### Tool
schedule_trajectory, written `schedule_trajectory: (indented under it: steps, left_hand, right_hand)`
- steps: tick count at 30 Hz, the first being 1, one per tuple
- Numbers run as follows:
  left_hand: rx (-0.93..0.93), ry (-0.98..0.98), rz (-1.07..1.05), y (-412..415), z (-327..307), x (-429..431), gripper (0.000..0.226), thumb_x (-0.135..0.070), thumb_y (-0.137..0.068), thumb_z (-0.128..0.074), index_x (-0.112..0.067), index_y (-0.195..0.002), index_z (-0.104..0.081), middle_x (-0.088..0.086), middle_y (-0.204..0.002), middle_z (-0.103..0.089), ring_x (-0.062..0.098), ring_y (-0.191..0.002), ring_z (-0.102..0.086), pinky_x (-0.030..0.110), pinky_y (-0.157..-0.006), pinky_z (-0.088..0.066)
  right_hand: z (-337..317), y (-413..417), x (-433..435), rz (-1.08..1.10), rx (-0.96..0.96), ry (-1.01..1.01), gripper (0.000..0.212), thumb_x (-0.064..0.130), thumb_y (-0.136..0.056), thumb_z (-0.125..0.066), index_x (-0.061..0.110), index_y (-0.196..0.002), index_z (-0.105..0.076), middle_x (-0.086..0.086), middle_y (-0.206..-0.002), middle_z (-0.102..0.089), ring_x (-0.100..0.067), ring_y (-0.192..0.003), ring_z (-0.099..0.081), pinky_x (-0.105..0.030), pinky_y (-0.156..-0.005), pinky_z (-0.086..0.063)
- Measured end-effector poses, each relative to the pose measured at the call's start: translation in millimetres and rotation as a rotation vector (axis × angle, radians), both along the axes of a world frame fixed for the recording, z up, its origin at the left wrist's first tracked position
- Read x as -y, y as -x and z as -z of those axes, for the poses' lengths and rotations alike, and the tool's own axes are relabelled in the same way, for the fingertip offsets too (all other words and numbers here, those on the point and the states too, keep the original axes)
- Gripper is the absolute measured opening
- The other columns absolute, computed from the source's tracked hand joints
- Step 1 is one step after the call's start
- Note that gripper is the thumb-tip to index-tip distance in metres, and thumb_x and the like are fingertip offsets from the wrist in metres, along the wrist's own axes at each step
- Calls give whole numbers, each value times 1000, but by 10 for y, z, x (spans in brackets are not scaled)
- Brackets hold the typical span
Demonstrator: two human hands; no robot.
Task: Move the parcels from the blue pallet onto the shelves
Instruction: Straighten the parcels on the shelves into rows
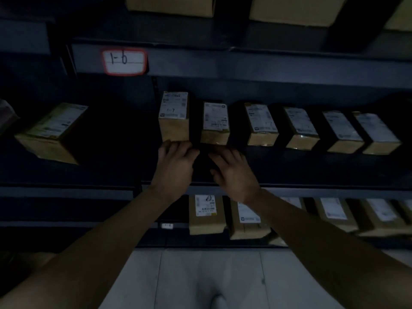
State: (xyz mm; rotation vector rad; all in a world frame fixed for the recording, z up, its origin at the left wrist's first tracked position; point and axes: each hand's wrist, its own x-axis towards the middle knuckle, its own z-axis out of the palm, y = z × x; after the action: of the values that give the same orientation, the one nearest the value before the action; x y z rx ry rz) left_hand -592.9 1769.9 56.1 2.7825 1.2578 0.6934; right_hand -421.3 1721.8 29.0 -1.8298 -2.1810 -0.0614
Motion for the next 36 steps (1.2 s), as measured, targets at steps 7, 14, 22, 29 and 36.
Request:
schedule_trajectory:
  steps: [7,14,22,29,36]
  left_hand:
    - [-95,85,205,-17,166,637,30,6,-79,-61,0,-108,-66,18,-100,-62,34,-90,-60,41,-83,-45]
    - [-361,223,141,-89,900,852,39,-16,-94,-44,-16,-133,-48,5,-129,-50,24,-116,-46,35,-94,-33]
    - [-512,314,49,-321,1992,842,56,-19,-93,-51,-19,-145,-31,8,-151,-27,26,-136,-28,38,-107,-26]
    - [-521,270,-34,-511,2711,670,70,-23,-91,-55,-21,-150,-17,8,-156,-13,28,-141,-17,43,-111,-21]
    - [-408,215,-123,-569,3021,246,63,-20,-93,-47,-29,-149,-20,0,-154,-21,22,-140,-20,41,-110,-22]
  right_hand:
    - [170,-40,848,-20,-34,-39,36,5,-78,-73,-4,-113,-66,-23,-112,-64,-41,-96,-63,-47,-83,-51]
    - [752,-336,1168,164,164,331,57,36,-98,-45,15,-148,-32,-9,-156,-25,-30,-141,-22,-42,-112,-19]
    - [1704,-673,1146,188,295,487,69,44,-96,-46,20,-153,-14,-6,-161,-5,-31,-146,-3,-47,-117,-11]
    - [2386,-1002,966,165,295,494,73,42,-96,-47,25,-153,-5,-7,-161,3,-35,-146,1,-52,-117,-9]
    - [2716,-1136,408,161,261,333,83,38,-90,-58,21,-153,-6,-10,-159,-7,-38,-143,-9,-51,-116,-14]
